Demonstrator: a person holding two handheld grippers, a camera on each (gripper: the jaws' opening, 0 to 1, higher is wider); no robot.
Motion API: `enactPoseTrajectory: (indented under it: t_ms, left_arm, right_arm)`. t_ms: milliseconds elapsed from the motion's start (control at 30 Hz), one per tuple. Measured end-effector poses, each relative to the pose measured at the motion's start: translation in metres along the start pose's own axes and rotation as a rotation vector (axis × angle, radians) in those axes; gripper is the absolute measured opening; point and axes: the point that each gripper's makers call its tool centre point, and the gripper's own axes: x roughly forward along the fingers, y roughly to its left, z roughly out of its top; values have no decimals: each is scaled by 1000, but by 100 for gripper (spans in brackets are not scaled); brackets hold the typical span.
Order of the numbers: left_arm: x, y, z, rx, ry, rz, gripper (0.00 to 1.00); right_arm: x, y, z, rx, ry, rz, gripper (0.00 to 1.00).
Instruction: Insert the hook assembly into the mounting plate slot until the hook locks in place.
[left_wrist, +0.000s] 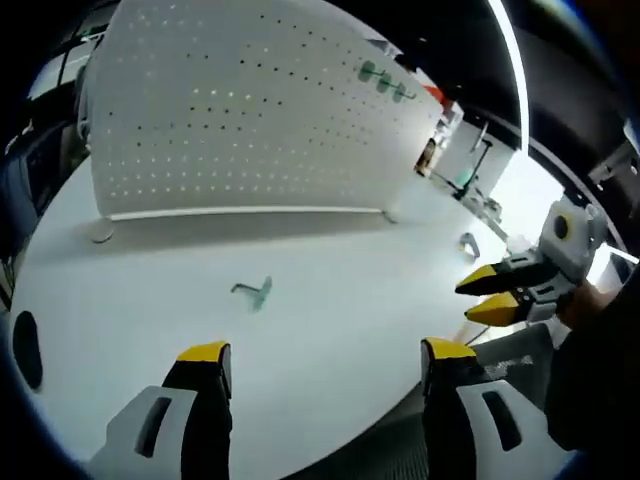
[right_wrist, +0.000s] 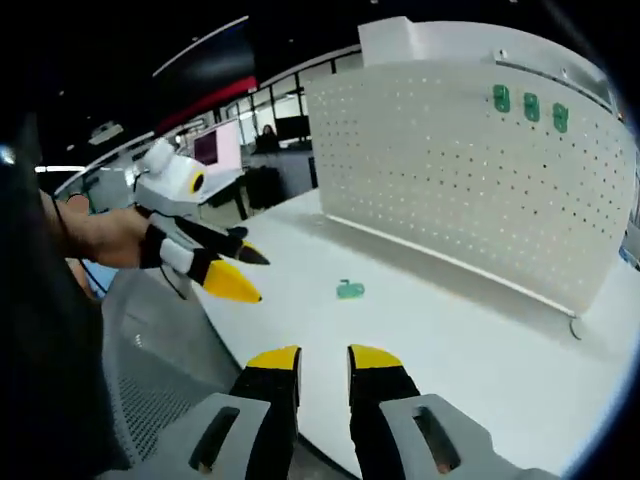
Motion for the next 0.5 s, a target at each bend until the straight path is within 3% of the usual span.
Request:
enactPoseTrajectory:
  t_ms: [167,300,500]
  left_arm:
    - [7,10,-1,-15,-3,3,76]
    - [18,19,-3,21,10,42,76]
    - [38,20,-1,-45,5,-5,68]
  right_arm:
    - [-1,6,-4,8,18,19,17]
    - [-2,8,-7,10,32,27,18]
    - [-5,8,-9,9,42,26,18]
